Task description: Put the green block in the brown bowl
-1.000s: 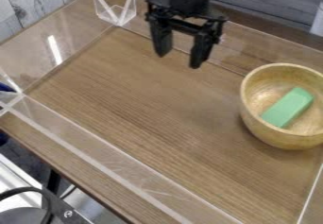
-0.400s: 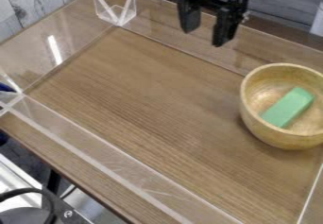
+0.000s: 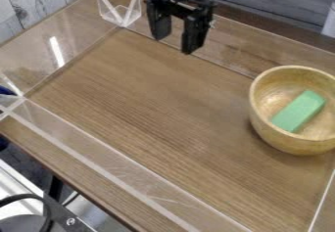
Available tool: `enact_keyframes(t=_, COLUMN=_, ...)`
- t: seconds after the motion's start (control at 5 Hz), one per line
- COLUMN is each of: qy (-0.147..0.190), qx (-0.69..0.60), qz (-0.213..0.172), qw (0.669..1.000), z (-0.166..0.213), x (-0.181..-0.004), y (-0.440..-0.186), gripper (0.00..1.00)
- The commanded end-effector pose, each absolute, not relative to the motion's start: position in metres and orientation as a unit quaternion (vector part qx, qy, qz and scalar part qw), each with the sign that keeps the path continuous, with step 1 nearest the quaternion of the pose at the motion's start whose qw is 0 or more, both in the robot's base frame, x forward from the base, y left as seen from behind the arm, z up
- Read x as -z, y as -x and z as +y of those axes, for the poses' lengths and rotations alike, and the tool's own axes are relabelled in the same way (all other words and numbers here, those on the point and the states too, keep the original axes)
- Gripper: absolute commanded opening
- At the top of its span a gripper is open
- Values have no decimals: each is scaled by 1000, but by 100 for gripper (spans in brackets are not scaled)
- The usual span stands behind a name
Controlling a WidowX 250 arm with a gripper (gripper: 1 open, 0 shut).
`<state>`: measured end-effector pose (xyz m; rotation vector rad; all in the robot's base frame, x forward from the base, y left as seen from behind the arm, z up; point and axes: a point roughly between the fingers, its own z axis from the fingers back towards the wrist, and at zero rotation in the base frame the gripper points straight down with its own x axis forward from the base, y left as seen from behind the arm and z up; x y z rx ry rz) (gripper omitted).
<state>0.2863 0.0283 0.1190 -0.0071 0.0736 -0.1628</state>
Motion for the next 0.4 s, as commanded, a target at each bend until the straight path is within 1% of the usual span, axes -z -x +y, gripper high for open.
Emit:
enact_keyframes(t=0.0, qy=-27, qx=103, qz=-5, qw=994, z=-7, x=-138, y=-293, gripper=100)
enact_keyframes(t=0.2, qy=-27, qx=109, qz=-53, qw=992, z=-16, x=-132, y=-295, gripper=100)
